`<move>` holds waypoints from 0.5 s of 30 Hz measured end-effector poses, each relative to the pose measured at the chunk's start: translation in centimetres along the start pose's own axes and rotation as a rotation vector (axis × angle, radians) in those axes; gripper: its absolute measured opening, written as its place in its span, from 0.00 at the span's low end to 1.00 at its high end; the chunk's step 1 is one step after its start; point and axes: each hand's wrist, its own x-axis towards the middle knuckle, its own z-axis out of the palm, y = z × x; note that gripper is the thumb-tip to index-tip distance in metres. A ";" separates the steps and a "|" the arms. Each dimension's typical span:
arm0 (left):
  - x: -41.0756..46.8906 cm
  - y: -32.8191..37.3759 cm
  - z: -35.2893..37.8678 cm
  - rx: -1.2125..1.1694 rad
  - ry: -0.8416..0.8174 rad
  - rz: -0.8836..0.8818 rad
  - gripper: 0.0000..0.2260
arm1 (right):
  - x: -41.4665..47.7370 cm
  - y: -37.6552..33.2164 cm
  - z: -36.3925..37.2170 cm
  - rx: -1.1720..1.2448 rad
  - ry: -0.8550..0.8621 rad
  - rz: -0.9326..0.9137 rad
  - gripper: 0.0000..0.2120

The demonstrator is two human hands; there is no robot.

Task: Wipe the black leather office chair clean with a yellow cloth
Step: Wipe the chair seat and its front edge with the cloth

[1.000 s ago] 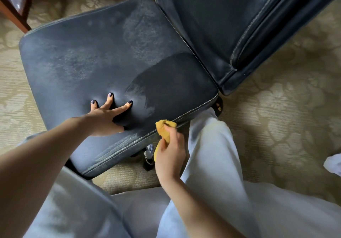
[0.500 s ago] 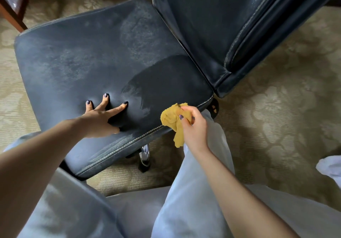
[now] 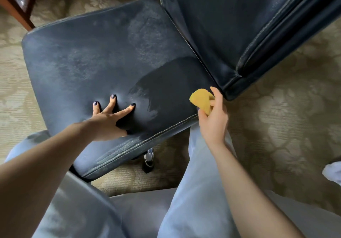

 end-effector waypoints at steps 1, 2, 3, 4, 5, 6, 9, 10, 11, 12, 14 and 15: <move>0.0 0.0 0.0 -0.002 0.000 0.000 0.35 | -0.3 0.2 0.6 -0.023 -0.009 -0.001 0.29; 0.0 0.0 0.0 -0.002 0.000 0.001 0.35 | -0.6 0.4 1.1 -0.027 0.009 0.011 0.29; 0.0 0.0 0.0 -0.004 0.001 0.000 0.35 | -0.7 0.4 1.5 -0.015 0.032 0.033 0.27; 0.1 0.0 0.0 -0.005 0.000 0.000 0.35 | -0.8 0.4 1.8 0.013 0.044 0.064 0.25; 0.1 0.0 0.0 -0.005 -0.003 -0.001 0.35 | -0.9 0.2 2.1 0.051 0.043 0.109 0.23; 0.0 -0.1 0.0 -0.004 -0.009 -0.003 0.35 | -1.0 0.0 2.5 0.091 0.037 0.158 0.22; 0.0 -0.1 -0.1 -0.011 -0.028 -0.005 0.35 | -2.7 -1.4 4.0 0.138 0.006 0.170 0.20; 0.0 -0.1 -0.1 -0.011 -0.031 -0.004 0.36 | -3.6 -1.8 4.5 0.141 -0.015 0.112 0.20; 0.1 -0.1 -0.1 -0.009 -0.033 -0.004 0.36 | -4.6 -2.3 5.0 0.136 -0.043 0.037 0.20; 0.0 -0.1 -0.1 -0.005 -0.034 -0.004 0.36 | -5.6 -2.6 5.4 0.118 -0.069 -0.046 0.20; -0.1 0.1 -0.2 0.011 -0.031 -0.007 0.35 | -7.5 -3.1 6.0 0.051 -0.131 -0.205 0.20; -0.2 0.2 -0.3 0.024 -0.028 -0.010 0.35 | -8.3 -3.3 6.1 0.011 -0.172 -0.278 0.19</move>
